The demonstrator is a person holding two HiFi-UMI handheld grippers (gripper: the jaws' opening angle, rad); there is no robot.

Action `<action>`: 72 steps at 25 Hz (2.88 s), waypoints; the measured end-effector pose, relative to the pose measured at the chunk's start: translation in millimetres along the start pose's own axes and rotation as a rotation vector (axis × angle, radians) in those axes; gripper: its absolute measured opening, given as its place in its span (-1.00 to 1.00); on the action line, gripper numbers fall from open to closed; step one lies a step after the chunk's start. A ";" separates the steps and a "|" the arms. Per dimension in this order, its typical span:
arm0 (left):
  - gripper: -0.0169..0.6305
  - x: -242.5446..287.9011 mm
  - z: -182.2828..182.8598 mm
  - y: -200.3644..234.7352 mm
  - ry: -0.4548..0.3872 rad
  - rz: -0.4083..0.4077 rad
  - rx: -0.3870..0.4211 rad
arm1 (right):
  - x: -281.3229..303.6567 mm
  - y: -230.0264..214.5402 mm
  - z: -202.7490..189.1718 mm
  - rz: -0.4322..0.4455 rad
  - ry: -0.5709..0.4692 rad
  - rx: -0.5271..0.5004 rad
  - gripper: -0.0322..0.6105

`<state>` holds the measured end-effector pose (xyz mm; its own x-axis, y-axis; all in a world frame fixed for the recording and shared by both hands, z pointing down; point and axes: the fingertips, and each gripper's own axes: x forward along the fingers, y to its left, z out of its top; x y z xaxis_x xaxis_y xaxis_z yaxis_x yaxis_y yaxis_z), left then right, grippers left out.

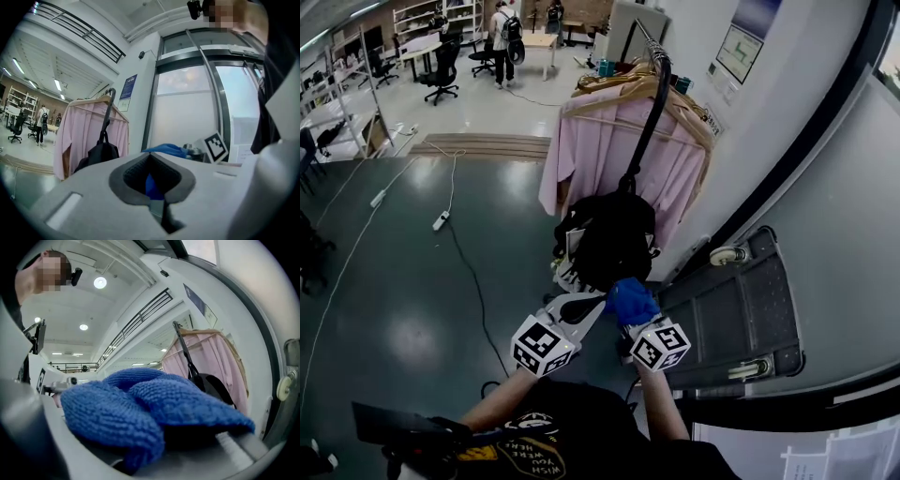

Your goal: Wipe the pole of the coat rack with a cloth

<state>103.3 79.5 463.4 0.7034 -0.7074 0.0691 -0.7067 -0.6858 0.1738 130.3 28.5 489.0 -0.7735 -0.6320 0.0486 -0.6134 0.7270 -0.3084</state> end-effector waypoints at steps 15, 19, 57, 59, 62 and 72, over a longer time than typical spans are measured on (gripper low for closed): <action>-0.94 54.3 78.5 108.6 -0.069 -0.021 0.105 | 197.6 -94.2 327.1 -0.084 -0.189 -0.389 -0.88; -0.94 96.3 90.8 134.6 -0.062 -0.059 0.105 | 243.5 -128.2 396.0 -0.130 -0.126 -0.434 -0.87; -0.94 117.5 113.9 243.1 -0.070 -0.184 0.049 | 266.0 -129.2 412.7 -0.283 -0.316 -0.766 -0.87; -0.94 117.0 115.0 243.7 -0.073 -0.184 0.049 | 281.5 -138.3 427.7 -0.264 -0.257 -0.727 -0.86; -0.94 116.6 111.1 243.5 -0.071 -0.180 0.047 | 275.9 -139.3 425.1 -0.247 -0.303 -0.660 -0.86; -0.94 122.6 105.7 251.5 -0.054 -0.177 0.029 | 238.7 -138.3 232.3 -0.245 -0.315 -0.749 -0.87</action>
<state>3.9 -197.8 411.7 0.8126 -0.5827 -0.0128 -0.5745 -0.8046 0.1501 67.6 -285.2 322.5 -0.5925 -0.7594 -0.2689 -0.7875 0.4756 0.3920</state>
